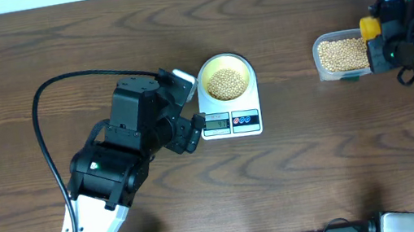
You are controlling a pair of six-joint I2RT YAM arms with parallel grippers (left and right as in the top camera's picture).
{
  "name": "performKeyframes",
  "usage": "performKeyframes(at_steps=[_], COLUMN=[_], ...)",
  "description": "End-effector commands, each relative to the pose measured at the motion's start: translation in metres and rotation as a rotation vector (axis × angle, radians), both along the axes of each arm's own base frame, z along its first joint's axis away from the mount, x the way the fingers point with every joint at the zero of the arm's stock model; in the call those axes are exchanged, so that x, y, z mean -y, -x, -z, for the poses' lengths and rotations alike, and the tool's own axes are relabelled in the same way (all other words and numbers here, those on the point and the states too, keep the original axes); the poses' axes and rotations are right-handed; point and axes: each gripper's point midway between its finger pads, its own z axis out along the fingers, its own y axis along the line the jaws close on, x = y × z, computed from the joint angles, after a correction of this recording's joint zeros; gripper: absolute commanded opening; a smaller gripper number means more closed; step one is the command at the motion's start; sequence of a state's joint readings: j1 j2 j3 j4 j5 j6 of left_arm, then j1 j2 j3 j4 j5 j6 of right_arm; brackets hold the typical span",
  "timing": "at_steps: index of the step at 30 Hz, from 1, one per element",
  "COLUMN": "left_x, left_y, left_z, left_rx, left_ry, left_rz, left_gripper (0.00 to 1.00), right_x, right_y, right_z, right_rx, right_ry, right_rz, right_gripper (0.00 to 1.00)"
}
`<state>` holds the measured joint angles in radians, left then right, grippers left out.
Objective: Scoop item into bowl and weigh 50g on scale
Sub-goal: 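Return the empty scoop right over the soybean tub, then dip the scoop into the soybeans a third time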
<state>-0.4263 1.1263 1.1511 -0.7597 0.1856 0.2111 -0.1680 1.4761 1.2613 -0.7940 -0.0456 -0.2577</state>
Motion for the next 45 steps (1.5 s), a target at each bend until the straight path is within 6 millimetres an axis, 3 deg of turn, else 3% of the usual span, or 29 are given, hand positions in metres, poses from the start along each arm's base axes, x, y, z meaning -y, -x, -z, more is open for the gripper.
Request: performKeyframes(at_steps=[1,7,13,25,40,45], left_x=[0.000,0.000,0.000,0.000,0.000,0.000], left_y=[0.000,0.000,0.000,0.000,0.000,0.000], left_z=[0.001,0.001,0.001,0.001,0.001,0.001], left_rx=[-0.004,-0.004,-0.004,-0.004,-0.004,-0.004], left_ry=[-0.002,-0.002,-0.002,-0.002,-0.002,-0.002], left_rz=[0.008,0.008,0.008,0.008,0.008,0.008], left_gripper=[0.83,0.83,0.83,0.84,0.83,0.83], right_x=[-0.004,-0.005,-0.001,-0.005,-0.002,-0.002], right_y=[0.007,0.013,0.005,-0.001,-0.016,-0.017], right_z=[-0.002,0.002,0.007,0.053,0.051,0.059], right_rx=[-0.014,-0.045,-0.036,-0.155,-0.101,-0.118], right_ry=[-0.008,-0.011,-0.001,-0.047,-0.041,-0.044], right_rz=[-0.021,-0.024,-0.019,-0.031,-0.022,-0.022], right_gripper=[0.01,0.01,0.01,0.01,0.01,0.01])
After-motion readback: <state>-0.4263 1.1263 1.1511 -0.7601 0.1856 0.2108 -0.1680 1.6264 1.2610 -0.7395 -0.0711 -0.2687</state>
